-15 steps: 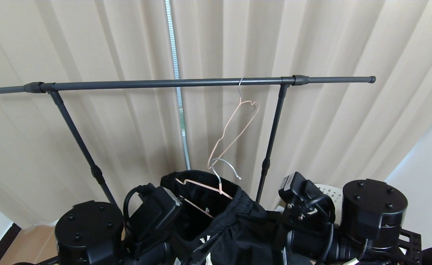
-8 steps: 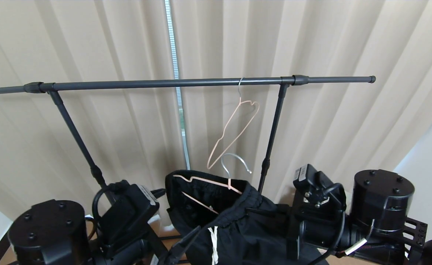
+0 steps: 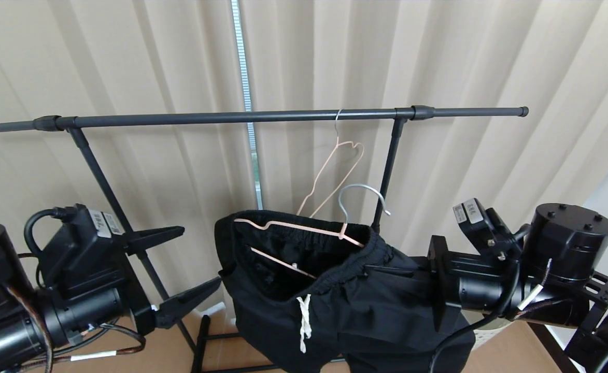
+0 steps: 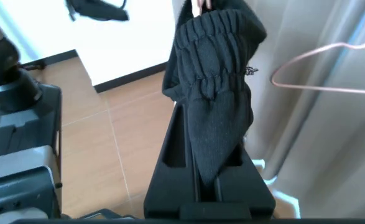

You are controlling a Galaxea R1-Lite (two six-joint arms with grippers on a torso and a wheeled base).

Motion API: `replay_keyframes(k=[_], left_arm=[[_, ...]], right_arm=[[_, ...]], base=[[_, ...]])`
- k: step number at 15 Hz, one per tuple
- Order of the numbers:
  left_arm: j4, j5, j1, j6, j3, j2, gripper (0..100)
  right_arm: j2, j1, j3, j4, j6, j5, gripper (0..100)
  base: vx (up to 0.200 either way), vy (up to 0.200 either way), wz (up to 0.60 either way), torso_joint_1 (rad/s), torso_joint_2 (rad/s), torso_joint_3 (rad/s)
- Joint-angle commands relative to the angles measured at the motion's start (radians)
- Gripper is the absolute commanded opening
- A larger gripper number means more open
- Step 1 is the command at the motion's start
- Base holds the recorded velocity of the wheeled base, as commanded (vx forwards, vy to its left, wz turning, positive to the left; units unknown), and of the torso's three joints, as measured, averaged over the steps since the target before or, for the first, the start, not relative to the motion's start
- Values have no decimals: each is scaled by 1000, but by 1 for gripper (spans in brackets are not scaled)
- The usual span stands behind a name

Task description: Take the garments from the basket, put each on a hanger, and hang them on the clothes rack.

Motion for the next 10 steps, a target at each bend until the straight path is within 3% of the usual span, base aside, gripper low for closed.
replay_keyframes(k=[1,2,3,6,8,9,10], left_arm=[[84,-200,160,-1,-84,-22,100],[120,-283,198,1,-119,-17,100],[148,-310,204,2,-147,-5,100],[168,-312,175,42,-194,17,100],[197,-309,164,189,-211,29,100],[275,-289,161,294,-243,30,100],[369,-231,143,347,-277,21,100]], right_arm=[[1,-49,31,1,-31,118,0],[-2,-67,41,3,-34,161,0],[-2,-80,45,6,-34,178,0],[0,-83,61,6,-34,228,0],[6,-83,61,6,-34,228,0],[8,-83,61,7,-34,228,0],[9,-83,61,7,-36,228,0]], base=[[0,0,0,0,0,0],[0,0,0,0,0,0],[0,0,0,0,0,0],[0,0,0,0,0,0],[0,0,0,0,0,0],[0,0,0,0,0,0],[0,0,0,0,0,0]])
